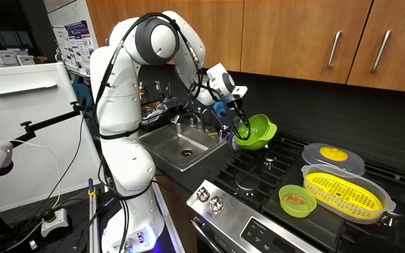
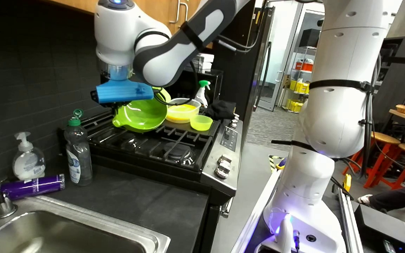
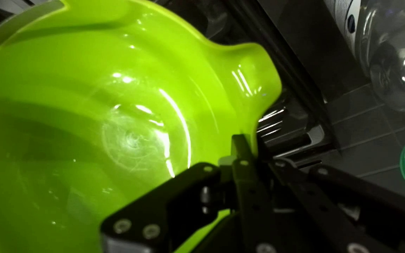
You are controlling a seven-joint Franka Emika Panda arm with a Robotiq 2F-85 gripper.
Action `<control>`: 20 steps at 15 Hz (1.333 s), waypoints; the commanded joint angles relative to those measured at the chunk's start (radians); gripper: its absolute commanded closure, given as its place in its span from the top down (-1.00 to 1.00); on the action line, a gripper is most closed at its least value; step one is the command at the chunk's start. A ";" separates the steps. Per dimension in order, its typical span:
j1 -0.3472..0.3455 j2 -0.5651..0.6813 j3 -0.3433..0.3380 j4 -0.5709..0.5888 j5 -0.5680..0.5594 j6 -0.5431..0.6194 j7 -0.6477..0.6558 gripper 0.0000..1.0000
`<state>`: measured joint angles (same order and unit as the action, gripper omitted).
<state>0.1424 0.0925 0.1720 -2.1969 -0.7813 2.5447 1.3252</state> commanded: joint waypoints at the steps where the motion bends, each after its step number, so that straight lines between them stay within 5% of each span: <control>1: 0.017 -0.004 -0.018 0.008 0.020 -0.008 -0.028 -0.99; 20: 0.019 0.003 -0.021 0.000 0.009 0.000 -0.006 -0.96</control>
<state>0.1424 0.0968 0.1706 -2.1969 -0.7785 2.5447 1.3243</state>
